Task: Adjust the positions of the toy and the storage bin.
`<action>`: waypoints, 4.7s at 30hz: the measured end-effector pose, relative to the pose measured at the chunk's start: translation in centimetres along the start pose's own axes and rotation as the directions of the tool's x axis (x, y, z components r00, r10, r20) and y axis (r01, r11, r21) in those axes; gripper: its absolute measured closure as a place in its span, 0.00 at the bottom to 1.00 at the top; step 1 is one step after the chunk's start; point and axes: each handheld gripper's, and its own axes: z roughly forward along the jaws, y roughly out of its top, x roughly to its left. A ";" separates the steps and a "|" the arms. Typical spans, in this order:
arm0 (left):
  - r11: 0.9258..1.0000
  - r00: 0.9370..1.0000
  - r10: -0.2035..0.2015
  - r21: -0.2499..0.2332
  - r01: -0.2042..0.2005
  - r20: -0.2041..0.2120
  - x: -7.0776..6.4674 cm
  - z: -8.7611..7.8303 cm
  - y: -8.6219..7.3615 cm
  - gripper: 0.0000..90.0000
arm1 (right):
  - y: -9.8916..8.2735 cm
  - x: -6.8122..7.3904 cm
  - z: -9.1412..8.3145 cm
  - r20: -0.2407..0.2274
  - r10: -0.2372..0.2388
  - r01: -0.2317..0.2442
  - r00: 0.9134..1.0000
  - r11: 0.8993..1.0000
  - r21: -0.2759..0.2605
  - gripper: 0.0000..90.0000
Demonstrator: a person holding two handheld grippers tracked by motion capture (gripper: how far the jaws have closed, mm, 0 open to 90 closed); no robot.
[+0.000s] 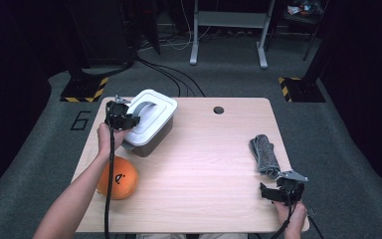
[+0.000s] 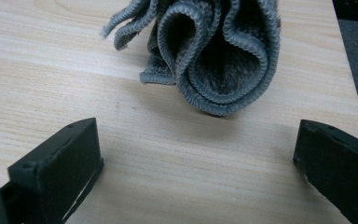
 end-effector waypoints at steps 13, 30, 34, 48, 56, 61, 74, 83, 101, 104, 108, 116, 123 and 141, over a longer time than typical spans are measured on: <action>0.999 0.999 -0.034 0.005 0.034 0.038 -0.8 0.4 0.3 0.74 | 0.0 0.0 0.0 0.000 0.000 0.000 1.000 1.000 0.000 0.00; 0.999 0.998 -0.033 -0.009 0.034 0.048 -4.3 1.2 1.0 0.74 | 0.0 -0.1 0.1 -0.004 -0.010 0.010 1.000 1.000 -0.005 0.00; 0.999 0.998 -0.045 -0.005 0.045 0.047 -4.3 1.4 1.1 0.74 | 0.0 -0.1 0.1 -0.001 -0.004 0.004 1.000 1.000 -0.003 0.00; 0.997 0.996 0.069 -0.029 -0.068 0.056 -3.5 -0.5 0.8 0.40 | 0.0 0.0 0.0 -0.001 0.000 0.000 1.000 1.000 0.000 0.00; 0.995 0.998 0.062 -0.082 -0.061 0.008 -1.2 -3.2 0.0 0.28 | 0.0 0.0 0.0 -0.001 -0.001 0.001 1.000 1.000 -0.001 0.00; 0.998 1.000 0.008 -0.062 -0.009 -0.018 0.8 -3.1 -0.4 0.17 | 0.0 0.0 0.0 -0.001 0.001 -0.001 1.000 1.000 0.000 0.00; 0.999 0.999 -0.048 -0.018 0.048 0.001 3.3 -0.5 -1.6 0.41 | 0.0 0.0 0.0 0.000 -0.002 0.002 1.000 1.000 -0.001 0.00; 0.996 0.993 -0.077 -0.044 0.081 0.087 2.9 -0.5 -2.1 0.60 | 0.0 0.0 0.0 0.001 -0.002 0.002 1.000 1.000 -0.001 0.00; 1.000 0.995 -0.027 -0.008 0.028 0.095 0.6 -1.0 -2.0 0.59 | 0.0 -0.1 0.1 -0.001 -0.005 0.005 1.000 1.000 -0.003 0.00; 1.000 0.995 -0.023 -0.010 0.024 0.099 0.1 -1.0 -2.0 0.59 | 0.0 -0.1 0.1 -0.005 -0.010 0.010 1.000 1.000 -0.005 0.00; 1.000 0.995 -0.021 -0.015 0.023 0.102 -0.5 -1.0 -2.0 0.58 | 0.0 -0.1 0.1 -0.002 -0.004 0.004 1.000 1.000 -0.003 0.00; 1.000 0.993 -0.006 -0.015 0.008 0.118 -1.6 -0.8 -1.9 0.57 | 0.0 0.0 0.0 0.000 0.001 -0.001 1.000 1.000 0.000 0.00; 0.999 0.989 0.046 0.006 -0.048 0.139 -2.5 -0.9 -1.7 0.55 | 0.0 0.0 0.0 -0.001 0.001 -0.001 1.000 1.000 0.000 0.00; 0.994 0.983 0.106 0.010 -0.109 0.153 -4.8 -0.5 -1.0 0.51 | 0.0 0.0 0.0 0.001 -0.002 0.002 1.000 1.000 -0.001 0.00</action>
